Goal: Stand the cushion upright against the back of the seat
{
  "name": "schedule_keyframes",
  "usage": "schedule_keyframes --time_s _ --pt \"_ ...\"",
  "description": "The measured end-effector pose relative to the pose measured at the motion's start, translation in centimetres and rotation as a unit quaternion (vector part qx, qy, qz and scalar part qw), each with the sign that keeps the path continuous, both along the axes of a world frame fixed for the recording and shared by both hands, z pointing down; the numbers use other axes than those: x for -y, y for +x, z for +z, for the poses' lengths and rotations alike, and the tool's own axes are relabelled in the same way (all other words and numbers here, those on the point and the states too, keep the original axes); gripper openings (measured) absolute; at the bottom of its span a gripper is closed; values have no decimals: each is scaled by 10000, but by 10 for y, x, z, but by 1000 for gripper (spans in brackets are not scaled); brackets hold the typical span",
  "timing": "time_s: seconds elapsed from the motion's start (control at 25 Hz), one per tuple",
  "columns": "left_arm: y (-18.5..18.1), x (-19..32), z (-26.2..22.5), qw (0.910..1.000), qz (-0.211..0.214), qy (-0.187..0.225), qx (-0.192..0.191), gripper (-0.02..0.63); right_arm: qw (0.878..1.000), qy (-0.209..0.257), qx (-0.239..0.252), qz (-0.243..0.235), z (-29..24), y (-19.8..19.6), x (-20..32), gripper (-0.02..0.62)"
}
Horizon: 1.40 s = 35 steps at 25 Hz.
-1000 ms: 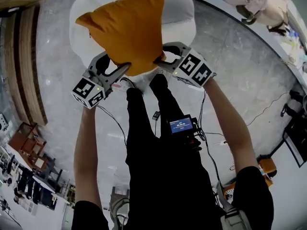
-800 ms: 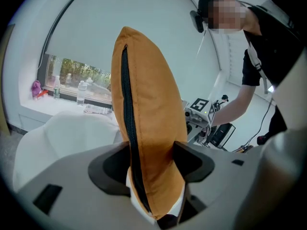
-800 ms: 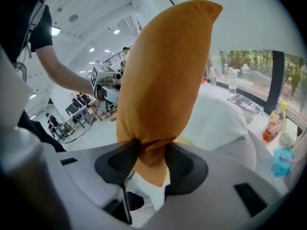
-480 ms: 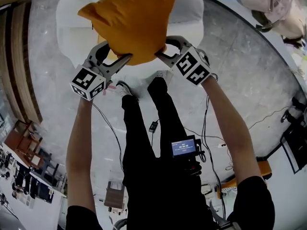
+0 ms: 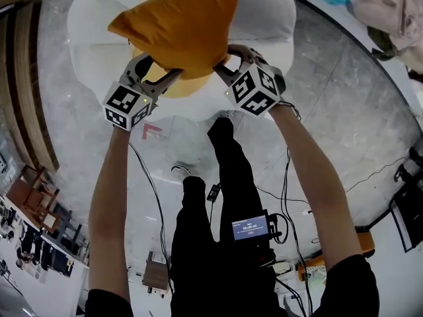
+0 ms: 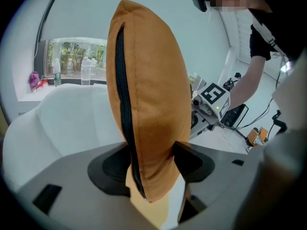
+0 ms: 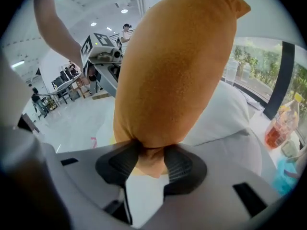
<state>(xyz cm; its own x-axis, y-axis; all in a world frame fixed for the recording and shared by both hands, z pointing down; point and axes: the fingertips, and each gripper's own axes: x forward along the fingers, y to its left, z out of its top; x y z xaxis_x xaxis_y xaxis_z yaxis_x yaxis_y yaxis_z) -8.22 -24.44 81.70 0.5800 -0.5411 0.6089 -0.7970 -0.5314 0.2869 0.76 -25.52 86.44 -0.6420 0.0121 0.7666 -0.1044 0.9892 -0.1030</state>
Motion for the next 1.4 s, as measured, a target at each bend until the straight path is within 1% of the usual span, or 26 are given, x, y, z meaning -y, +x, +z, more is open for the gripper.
schedule_keyframes --time_s 0.28,0.4,0.52,0.68,0.76,0.88,0.92,1.0,1.04,1.08,1.12,1.28,1.4 --pt "-20 26 70 9985 4 -97 537 289 9996 108 -230 151 78 -23 26 178" --pt "-28 34 97 9969 31 -173 764 290 9987 211 -441 172 105 -31 37 176" --pt "-30 39 119 9940 209 -400 994 291 9966 256 -738 264 124 -33 42 175" --pt "-26 41 133 9897 438 -707 1166 308 9939 27 -1012 437 139 -27 37 173" --pt "-22 45 137 9882 475 -814 1204 319 9920 -106 -1154 495 146 -23 38 176" --pt "-20 46 141 9869 456 -1034 1150 338 9897 -343 -1273 560 151 -21 37 179" --pt "-22 46 141 9862 467 -1104 1144 352 9895 -357 -1297 534 151 -21 38 181" --pt "-24 44 140 9841 569 -1184 1197 397 9894 -279 -1336 494 149 -18 41 213" --pt "-24 43 140 9831 635 -1203 1228 407 9896 -226 -1328 498 146 -17 43 219" --pt "-24 41 139 9825 679 -1215 1235 409 9900 -195 -1309 490 143 -18 44 219" --pt "-23 41 138 9826 702 -1227 1206 410 9904 -189 -1289 456 140 -20 43 238" --pt "-10 39 130 9819 894 -1252 1104 410 9916 -159 -1258 255 127 -32 41 236" --pt "0 42 121 9822 932 -1221 1084 410 9920 -148 -1217 318 119 -32 42 236"
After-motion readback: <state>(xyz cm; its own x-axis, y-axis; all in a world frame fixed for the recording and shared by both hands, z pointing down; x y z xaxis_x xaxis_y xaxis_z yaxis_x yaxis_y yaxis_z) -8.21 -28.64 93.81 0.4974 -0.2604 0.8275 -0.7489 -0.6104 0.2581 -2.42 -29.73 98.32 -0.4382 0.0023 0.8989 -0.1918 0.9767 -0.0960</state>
